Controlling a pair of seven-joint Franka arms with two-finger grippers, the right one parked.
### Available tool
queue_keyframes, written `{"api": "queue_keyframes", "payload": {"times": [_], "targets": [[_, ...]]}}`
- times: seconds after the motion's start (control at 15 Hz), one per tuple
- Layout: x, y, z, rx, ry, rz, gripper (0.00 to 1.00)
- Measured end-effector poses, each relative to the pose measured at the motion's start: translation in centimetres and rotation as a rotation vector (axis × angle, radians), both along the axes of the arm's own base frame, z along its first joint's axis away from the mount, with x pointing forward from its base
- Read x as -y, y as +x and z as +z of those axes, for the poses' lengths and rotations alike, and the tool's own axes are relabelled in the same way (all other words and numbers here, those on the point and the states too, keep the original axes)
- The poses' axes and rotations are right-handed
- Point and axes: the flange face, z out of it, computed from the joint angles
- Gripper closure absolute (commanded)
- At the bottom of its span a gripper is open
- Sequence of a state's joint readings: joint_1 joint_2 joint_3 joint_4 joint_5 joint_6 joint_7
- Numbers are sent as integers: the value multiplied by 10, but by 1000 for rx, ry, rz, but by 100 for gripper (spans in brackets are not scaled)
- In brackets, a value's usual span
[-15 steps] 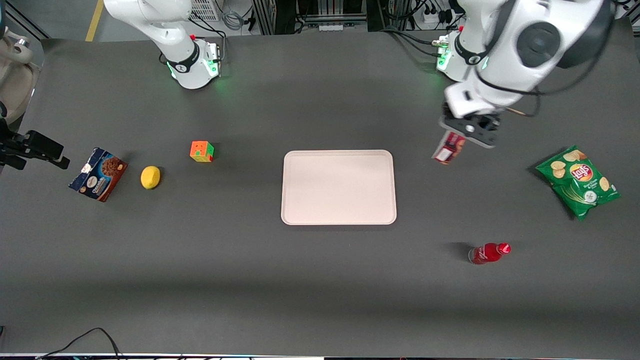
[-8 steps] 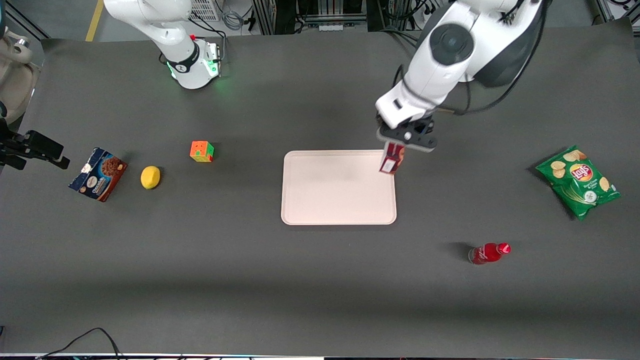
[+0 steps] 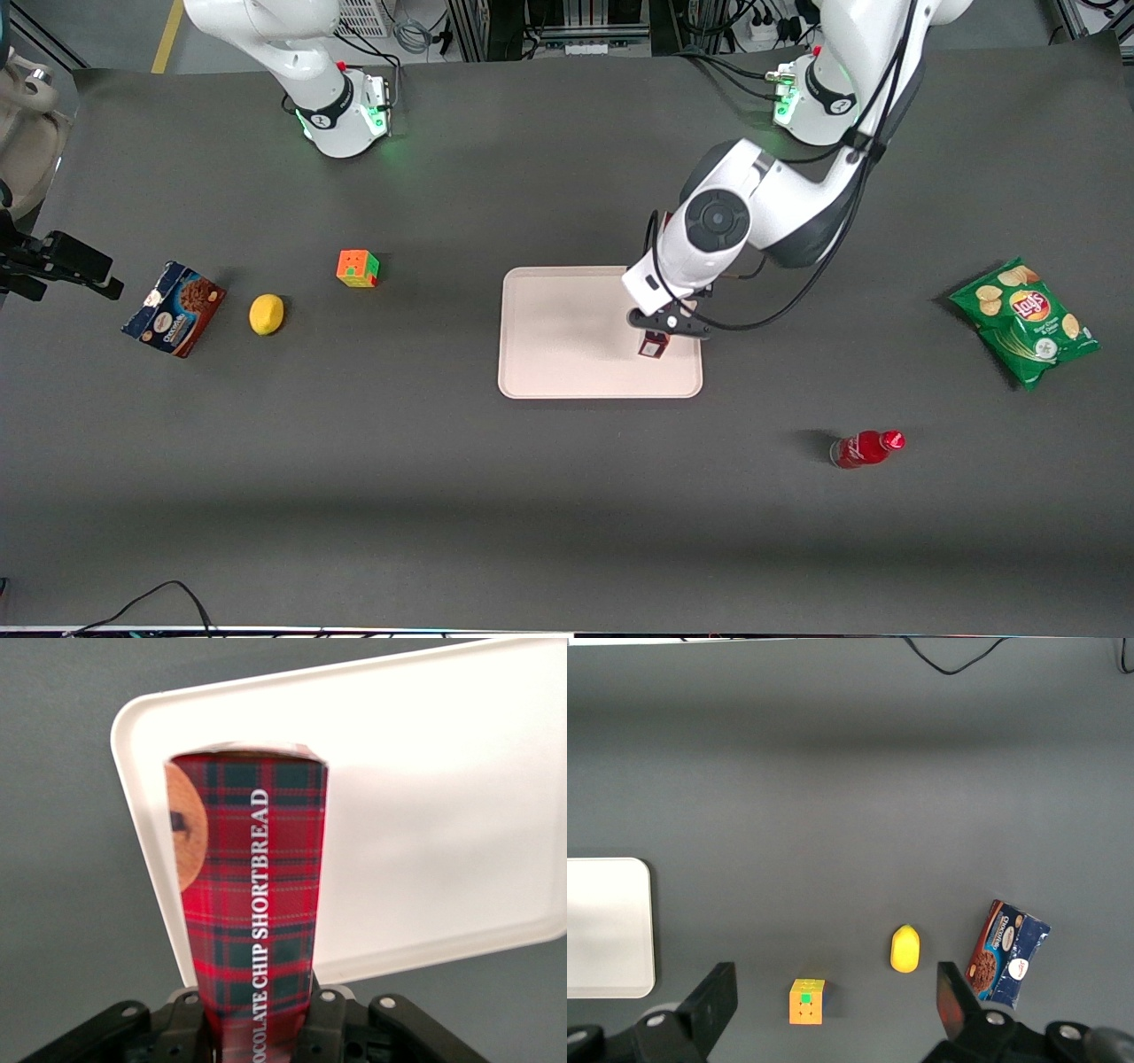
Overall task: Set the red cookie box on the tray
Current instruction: 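Lower the box onto the white tray and open the left gripper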
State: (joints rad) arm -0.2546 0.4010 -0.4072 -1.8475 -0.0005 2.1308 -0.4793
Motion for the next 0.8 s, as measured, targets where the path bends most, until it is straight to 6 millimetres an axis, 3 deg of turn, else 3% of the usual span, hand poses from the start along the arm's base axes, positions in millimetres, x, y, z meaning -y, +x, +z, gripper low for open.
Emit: {"api": "queue_keyframes", "payload": {"times": [0.33, 0.6, 0.8], "targets": [[-4, 17, -48, 2, -6, 123, 79], [-19, 32, -85, 7, -3, 172, 78], [-26, 37, -93, 5, 5, 185, 66]]}}
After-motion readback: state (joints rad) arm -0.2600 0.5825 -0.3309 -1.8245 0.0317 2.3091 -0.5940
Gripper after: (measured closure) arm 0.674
